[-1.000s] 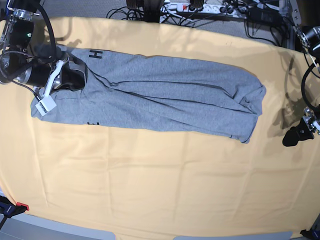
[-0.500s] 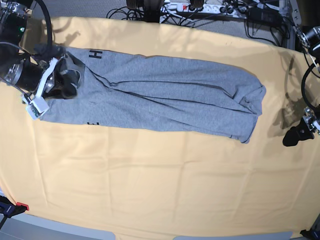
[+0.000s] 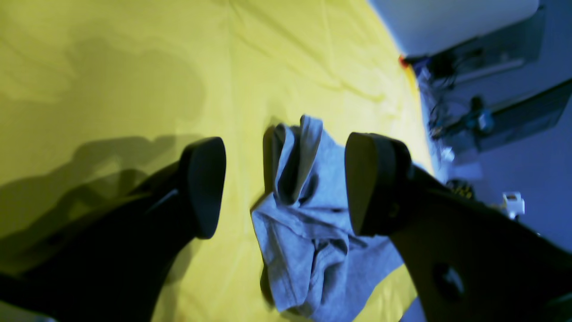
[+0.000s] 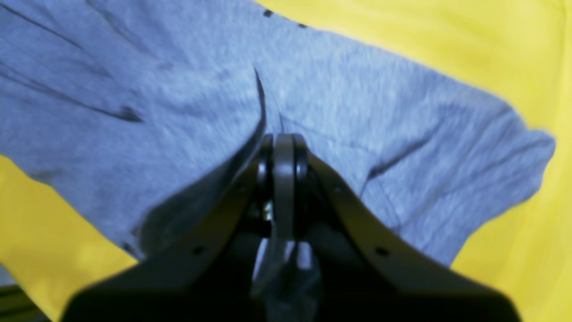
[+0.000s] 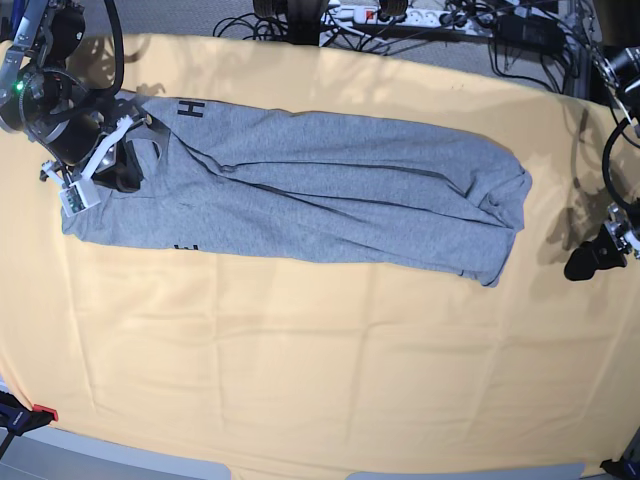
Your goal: Layout the t-shirt on the table in an organized manner, then fold the t-shirt properly
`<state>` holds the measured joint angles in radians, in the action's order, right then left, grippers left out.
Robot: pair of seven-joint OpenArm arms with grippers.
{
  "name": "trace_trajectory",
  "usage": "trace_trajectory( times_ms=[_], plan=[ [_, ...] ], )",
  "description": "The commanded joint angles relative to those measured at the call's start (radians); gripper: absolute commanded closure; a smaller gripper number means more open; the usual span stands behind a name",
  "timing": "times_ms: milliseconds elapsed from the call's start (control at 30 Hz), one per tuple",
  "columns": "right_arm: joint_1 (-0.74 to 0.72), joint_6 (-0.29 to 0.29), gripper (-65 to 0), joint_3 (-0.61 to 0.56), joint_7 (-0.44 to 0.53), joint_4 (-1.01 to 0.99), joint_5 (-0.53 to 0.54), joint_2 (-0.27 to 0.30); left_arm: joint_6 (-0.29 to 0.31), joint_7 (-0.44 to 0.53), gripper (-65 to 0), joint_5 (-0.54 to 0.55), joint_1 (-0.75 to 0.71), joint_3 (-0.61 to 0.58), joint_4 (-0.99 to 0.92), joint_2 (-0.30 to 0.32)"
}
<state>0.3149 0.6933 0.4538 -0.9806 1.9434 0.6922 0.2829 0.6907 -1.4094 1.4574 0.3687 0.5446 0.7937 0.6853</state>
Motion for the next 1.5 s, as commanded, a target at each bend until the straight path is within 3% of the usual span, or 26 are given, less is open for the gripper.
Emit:
trace_trajectory(
  times_ms=[0, 300, 567, 733, 1000, 1167, 1467],
  plan=[
    [-0.020, 0.005, 0.0, 0.005, 0.020, -0.007, 0.009, 0.014, 0.007, 0.013, -43.4, 0.026, 0.023, -0.011, 0.043, 0.030],
    [-0.063, 0.005, 0.0, 0.002, 0.010, -0.149, 0.010, 0.014, 0.007, 0.013, -43.2, 0.026, 0.008, -0.035, 0.175, 0.027],
    [-0.063, 0.005, 0.0, 0.002, -0.003, -0.148, 0.014, 0.014, 0.007, 0.013, -43.2, 0.026, -0.146, -0.028, 0.175, 0.003],
    [-0.063, 0.005, 0.0, 0.002, -0.003, -0.148, 0.019, 0.014, 0.007, 0.013, -43.2, -0.068, -0.222, -0.028, 0.175, -0.045],
    [-0.063, 0.005, 0.0, 0.002, -0.011, -0.148, 0.043, 0.014, 0.007, 0.013, -43.2, -0.081, -0.243, -0.033, 0.174, -0.156],
    [-0.066, 0.005, 0.0, 0.002, -0.010, -0.148, 0.043, 0.014, 0.007, 0.013, -43.2, -0.076, -0.240, -0.138, 0.174, -0.193],
    [-0.065, 0.005, 0.0, 0.002, -0.011, -0.147, 0.043, 0.014, 0.007, 0.013, -43.2, 0.020, -0.154, -0.390, 0.174, -0.195]
  ],
)
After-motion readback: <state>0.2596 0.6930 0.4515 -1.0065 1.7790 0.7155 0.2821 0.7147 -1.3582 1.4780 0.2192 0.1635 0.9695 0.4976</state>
